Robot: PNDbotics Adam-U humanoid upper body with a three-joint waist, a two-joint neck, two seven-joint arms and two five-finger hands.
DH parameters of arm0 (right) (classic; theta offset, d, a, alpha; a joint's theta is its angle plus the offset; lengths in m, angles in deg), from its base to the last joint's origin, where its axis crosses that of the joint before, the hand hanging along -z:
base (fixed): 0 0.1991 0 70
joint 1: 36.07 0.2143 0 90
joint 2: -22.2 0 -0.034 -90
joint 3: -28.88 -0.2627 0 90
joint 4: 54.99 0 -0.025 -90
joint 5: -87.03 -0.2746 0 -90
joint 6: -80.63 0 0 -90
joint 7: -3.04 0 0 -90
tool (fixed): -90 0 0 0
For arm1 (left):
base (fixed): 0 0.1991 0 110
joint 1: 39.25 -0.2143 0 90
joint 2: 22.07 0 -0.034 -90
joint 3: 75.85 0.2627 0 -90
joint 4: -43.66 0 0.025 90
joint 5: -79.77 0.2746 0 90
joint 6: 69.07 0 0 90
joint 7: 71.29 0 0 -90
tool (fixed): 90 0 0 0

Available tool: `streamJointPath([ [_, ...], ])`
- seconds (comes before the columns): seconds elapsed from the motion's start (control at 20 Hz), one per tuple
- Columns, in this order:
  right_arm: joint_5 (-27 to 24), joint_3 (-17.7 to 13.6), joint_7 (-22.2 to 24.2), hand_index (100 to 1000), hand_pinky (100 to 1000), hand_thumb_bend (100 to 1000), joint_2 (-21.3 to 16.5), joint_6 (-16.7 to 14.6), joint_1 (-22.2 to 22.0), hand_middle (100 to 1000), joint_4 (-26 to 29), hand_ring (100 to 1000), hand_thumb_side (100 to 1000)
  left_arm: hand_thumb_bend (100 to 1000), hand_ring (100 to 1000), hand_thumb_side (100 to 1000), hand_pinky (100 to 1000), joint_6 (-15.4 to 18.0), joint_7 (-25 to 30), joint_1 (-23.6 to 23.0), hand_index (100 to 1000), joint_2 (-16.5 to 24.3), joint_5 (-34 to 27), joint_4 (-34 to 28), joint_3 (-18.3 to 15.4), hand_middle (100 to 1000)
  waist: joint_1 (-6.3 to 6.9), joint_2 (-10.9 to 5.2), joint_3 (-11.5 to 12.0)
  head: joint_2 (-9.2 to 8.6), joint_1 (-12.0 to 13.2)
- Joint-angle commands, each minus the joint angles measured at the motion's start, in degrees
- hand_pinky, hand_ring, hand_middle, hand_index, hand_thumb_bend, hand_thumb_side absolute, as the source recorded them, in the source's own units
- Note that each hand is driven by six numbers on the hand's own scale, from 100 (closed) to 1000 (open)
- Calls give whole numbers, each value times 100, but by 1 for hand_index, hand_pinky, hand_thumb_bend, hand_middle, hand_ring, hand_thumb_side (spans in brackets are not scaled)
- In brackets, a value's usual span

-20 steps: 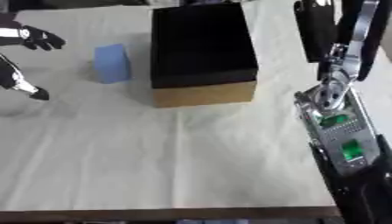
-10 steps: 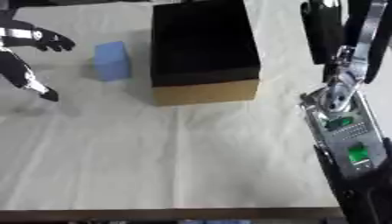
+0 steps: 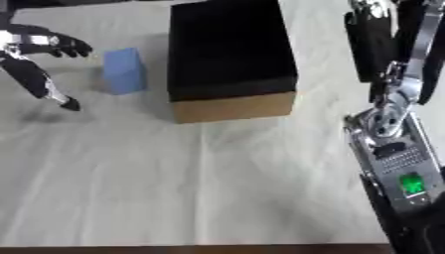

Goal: Pick up objects on the table and place them in the box.

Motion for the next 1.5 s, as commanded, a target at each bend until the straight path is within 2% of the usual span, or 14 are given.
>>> streamJointPath([
  [0.05, -56, 11, -6, 829, 742, 100, -104, -31, 96, 604, 91, 685, 588, 661, 983, 196, 1000, 11, -72, 170, 1000, 72, -26, -5, -112, 940, 11, -82, -12, -109, 46],
  [0.35, -108, 34, -34, 830, 741, 100, -124, -51, 116, 602, 91, 685, 591, 659, 982, 196, 1000, 42, -206, 267, 1000, -5, 3, 51, -185, 937, 51, 1, -58, -198, 73],
  [1.0, -222, 87, -51, 829, 740, 100, -129, -126, 242, 598, 91, 684, 596, 646, 984, 190, 1000, 63, -535, 463, 1000, -149, 167, 368, -392, 938, 123, 211, -237, -401, 297],
  [1.5, -324, 138, -49, 831, 740, 100, -131, -158, 258, 597, 91, 685, 604, 612, 982, 203, 1000, 191, -623, 564, 998, -214, -61, 288, -435, 934, 181, 338, -283, -493, 341],
])
